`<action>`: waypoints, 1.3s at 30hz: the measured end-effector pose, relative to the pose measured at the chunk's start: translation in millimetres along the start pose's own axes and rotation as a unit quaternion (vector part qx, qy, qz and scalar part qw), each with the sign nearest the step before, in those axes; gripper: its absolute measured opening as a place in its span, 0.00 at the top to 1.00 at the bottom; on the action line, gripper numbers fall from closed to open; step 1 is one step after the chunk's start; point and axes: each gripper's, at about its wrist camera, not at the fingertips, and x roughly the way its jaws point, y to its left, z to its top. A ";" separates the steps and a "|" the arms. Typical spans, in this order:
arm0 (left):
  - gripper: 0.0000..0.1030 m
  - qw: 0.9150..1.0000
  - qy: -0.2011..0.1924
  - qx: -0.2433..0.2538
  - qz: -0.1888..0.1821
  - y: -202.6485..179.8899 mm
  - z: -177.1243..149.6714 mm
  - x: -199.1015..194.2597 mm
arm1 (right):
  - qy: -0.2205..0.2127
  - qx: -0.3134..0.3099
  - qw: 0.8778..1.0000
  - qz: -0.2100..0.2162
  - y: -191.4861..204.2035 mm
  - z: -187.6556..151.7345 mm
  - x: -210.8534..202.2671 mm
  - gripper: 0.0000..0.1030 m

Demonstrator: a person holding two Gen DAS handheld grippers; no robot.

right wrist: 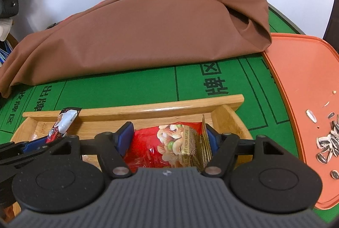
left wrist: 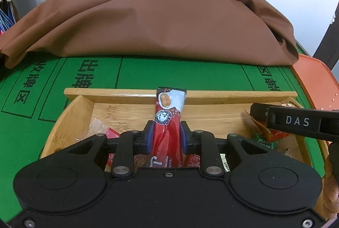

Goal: Organize snacks
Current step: 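Carry the red coffee stick and red nut bag over the wooden tray and lower them, then open the left tool to drop the coffee stick while the right tool releases the nut bag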

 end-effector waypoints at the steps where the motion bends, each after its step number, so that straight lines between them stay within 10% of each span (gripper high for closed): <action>1: 0.78 1.000 0.000 0.000 0.000 -0.2 -0.1 0.2 | 0.002 0.001 1.000 0.002 -0.4 -0.6 1.4 0.30; 15: 0.73 1.000 0.002 0.001 0.005 -2.7 -1.5 5.0 | 0.003 -0.010 1.000 0.012 5.6 -6.2 4.8 0.27; 39: 0.20 0.999 -0.037 0.018 0.020 -2.5 -17.4 -51.4 | -0.034 -0.035 0.999 0.019 3.1 -22.9 -50.3 0.12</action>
